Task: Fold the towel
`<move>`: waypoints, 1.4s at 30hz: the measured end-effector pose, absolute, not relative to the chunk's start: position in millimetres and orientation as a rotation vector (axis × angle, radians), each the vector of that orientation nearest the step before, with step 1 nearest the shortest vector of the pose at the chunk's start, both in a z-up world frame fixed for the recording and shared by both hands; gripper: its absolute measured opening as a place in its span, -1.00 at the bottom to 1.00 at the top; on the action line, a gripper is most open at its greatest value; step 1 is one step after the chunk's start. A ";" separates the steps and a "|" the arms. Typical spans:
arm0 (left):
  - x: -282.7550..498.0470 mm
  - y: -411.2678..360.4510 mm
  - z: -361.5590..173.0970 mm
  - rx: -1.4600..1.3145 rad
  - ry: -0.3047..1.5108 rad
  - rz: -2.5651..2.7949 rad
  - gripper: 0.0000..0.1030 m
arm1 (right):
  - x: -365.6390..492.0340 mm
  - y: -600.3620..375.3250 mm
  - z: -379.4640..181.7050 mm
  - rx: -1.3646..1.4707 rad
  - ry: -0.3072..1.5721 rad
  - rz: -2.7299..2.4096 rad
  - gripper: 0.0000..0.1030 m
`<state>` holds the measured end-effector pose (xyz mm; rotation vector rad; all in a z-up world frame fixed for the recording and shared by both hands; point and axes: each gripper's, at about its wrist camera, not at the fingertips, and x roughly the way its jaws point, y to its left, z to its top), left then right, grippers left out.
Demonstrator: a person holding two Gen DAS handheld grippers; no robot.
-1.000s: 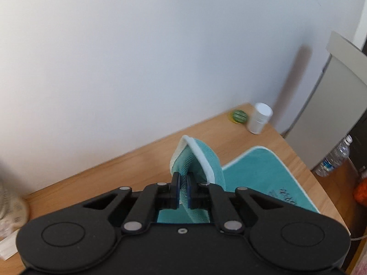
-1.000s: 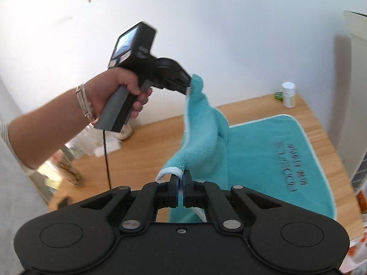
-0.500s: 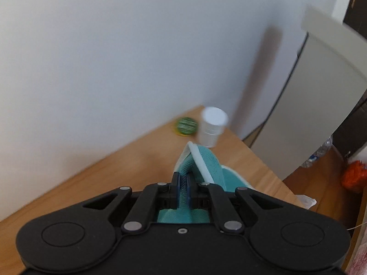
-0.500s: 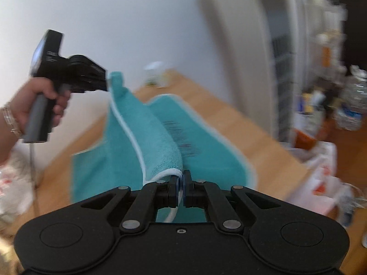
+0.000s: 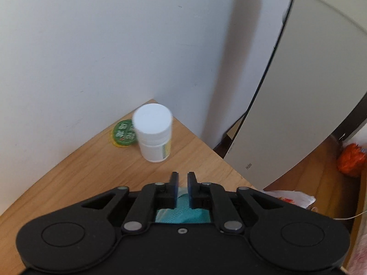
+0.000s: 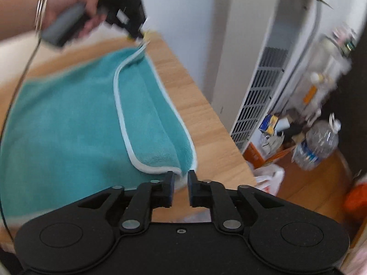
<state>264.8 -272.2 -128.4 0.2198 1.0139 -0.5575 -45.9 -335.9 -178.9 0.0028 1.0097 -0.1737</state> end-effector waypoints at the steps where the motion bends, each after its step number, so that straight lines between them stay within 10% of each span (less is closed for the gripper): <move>1: 262.9 -263.7 -123.0 0.241 1.016 -0.541 -0.75 | -47.4 -335.5 -170.5 -0.013 1.003 -0.153 -0.64; 12: 222.2 -141.5 -133.3 0.409 1.104 -0.438 -0.22 | -4.8 -293.4 -194.6 -0.192 1.036 0.042 -0.56; 15: 219.9 -124.3 -153.8 0.450 1.113 -0.418 -0.20 | -5.3 -289.8 -203.5 -0.287 1.071 0.050 -0.88; 31: 204.1 -117.5 -159.0 0.649 0.857 -0.542 -0.21 | -7.5 -370.7 -182.2 0.039 1.010 -0.280 -0.94; 42: 188.7 -122.3 -170.2 0.753 0.822 -0.704 -1.00 | -9.3 -366.9 -182.3 0.017 1.002 -0.243 -0.89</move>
